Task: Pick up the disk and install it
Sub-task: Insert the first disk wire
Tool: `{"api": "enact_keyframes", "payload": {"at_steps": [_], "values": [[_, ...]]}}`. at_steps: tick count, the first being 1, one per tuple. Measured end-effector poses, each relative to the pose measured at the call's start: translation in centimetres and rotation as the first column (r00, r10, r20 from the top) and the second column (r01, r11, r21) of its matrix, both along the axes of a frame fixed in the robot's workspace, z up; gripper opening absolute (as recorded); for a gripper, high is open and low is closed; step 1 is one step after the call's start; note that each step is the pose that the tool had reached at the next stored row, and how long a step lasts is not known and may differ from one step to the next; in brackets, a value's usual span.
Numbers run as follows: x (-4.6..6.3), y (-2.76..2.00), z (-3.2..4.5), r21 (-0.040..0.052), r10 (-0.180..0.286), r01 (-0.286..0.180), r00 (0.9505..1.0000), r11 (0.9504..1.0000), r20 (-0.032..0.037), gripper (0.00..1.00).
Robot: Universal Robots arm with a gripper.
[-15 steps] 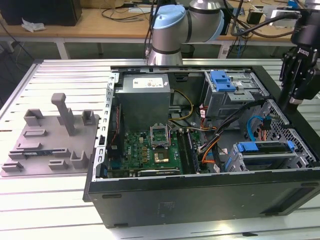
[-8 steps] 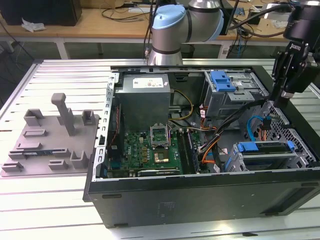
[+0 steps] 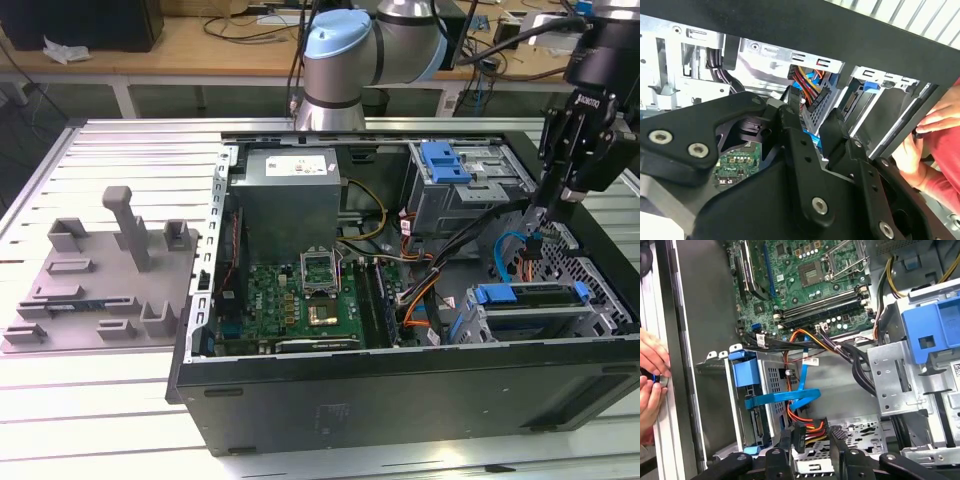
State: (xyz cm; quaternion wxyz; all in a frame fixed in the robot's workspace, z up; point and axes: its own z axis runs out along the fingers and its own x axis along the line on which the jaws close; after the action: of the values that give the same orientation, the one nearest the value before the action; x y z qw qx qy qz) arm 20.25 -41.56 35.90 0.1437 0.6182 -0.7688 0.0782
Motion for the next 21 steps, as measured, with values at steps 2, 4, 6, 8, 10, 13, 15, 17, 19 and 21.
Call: {"api": "enact_keyframes", "payload": {"at_steps": [2, 4, 6, 8, 10, 13, 15, 17, 19, 21], "values": [[0.0, -0.14, -0.18, 0.0003, 0.0, 0.0, 1.0, 1.0, -0.0001, 0.44], [0.0, -0.21, -0.39, 0.0001, 0.0, 0.0, 1.0, 1.0, -0.0001, 0.42], [0.0, -0.29, -0.48, 0.0, 0.0, 0.0, 1.0, 1.0, 0.0, 0.35], [0.0, -0.37, -0.55, 0.0001, 0.0, 0.0, 1.0, 1.0, -0.0002, 0.35], [0.0, -0.5, -0.62, 0.0002, 0.0, 0.0, 1.0, 1.0, -0.0006, 0.35], [0.0, -0.67, -0.76, 0.0003, -0.004, 0.004, 1.0, 1.0, -0.0012, 0.35], [0.0, -0.67, -0.87, -0.0017, -0.039, 0.039, 0.9992, 0.9992, -0.0011, 0.35], [0.2, 0.11, -1.67, -0.1004, -0.081, 0.081, 0.9967, 0.9917, 0.0067, 0.35], [0.2, 0.55, -1.82, -0.1088, -0.081, 0.081, 0.9967, 0.9908, 0.0073, 0.35], [0.2, 0.56, -1.91, -0.1102, -0.077, 0.077, 0.997, 0.9909, 0.0074, 0.35]]}}
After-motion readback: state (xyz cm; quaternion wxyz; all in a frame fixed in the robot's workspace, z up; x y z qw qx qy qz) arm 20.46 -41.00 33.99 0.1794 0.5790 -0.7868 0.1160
